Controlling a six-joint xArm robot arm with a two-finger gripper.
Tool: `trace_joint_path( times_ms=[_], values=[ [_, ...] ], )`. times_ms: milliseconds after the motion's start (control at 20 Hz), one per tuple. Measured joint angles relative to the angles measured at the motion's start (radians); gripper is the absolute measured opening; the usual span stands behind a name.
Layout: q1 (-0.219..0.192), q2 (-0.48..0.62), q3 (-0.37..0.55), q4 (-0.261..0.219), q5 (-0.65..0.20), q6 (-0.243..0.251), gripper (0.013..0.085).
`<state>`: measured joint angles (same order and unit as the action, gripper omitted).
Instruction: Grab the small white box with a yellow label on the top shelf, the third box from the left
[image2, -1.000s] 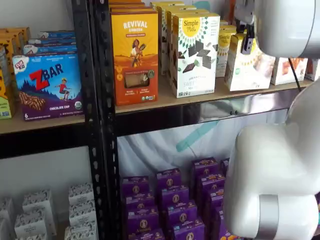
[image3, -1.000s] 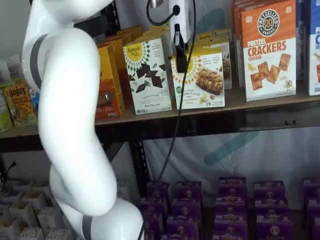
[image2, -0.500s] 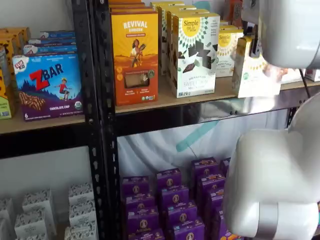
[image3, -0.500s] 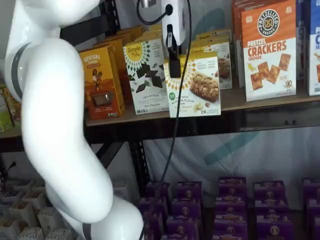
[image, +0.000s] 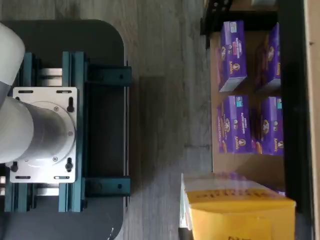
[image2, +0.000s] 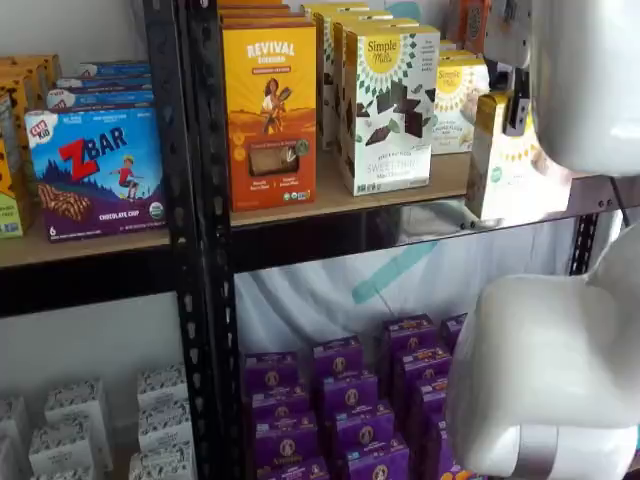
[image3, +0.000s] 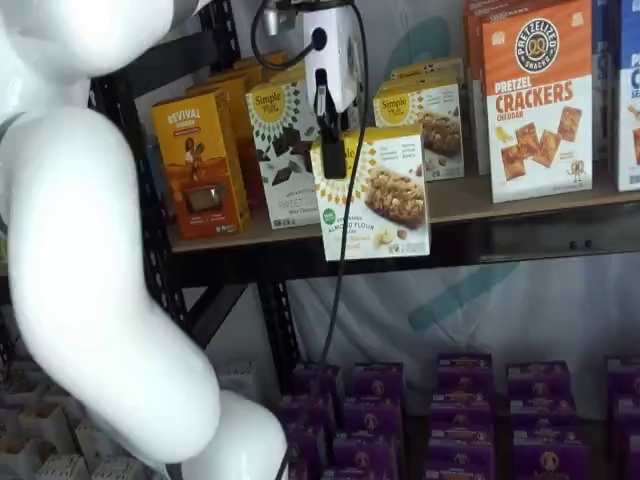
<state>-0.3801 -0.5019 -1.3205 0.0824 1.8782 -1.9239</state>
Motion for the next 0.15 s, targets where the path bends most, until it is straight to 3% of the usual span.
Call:
trace_joint_path(
  times_ms=[150],
  values=[
    [0.007, -0.022, 0.027, -0.004, -0.001, 0.006, 0.033]
  ],
)
